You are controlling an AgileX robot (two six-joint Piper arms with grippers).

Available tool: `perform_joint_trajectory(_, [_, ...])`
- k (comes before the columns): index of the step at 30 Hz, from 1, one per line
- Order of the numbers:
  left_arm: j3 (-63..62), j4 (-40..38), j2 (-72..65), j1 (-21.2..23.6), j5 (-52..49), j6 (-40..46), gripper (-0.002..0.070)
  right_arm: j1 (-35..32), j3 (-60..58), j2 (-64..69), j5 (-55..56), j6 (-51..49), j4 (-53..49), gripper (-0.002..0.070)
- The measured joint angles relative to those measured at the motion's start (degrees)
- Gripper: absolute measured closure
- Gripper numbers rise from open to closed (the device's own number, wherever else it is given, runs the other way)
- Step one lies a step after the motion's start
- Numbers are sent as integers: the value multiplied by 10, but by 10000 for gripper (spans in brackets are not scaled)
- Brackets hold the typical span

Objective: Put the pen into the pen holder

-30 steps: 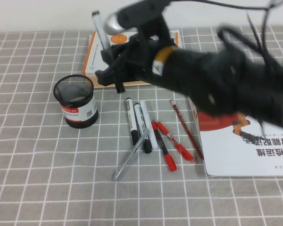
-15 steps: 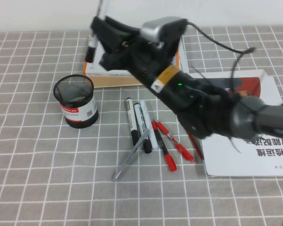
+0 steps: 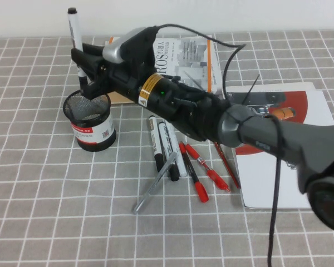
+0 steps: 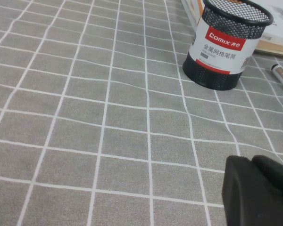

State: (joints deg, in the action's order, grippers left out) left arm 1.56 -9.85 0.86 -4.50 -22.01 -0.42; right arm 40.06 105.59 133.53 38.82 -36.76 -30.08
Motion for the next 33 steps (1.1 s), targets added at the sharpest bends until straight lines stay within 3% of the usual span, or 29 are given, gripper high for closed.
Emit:
perform_joint_trajectory(12, [0,0,0,0,0,0,680,0,47,71,-30,-21,-5,577])
perform_joint_trajectory(14, [0,0,0,0,0,0,680,0,47,73,-40,-21,-7,556])
perform_joint_trajectory(19, [0,0,0,0,0,0,680,0,48,73,-44,-21,-7,386])
perform_joint_trajectory(23, [0,0,0,0,0,0,680,0,48,70,-42,-31,-7,341])
perform_joint_trajectory(25, [0,0,0,0,0,0,680,0,48,58,-41,-53,-8,385])
perform_joint_trajectory(29, [0,0,0,0,0,0,680,-1,48,9,-36,-133,-74,600])
perform_joint_trajectory(33, [0,0,0,0,0,0,680,-3,48,-45,8,-240,-211,670])
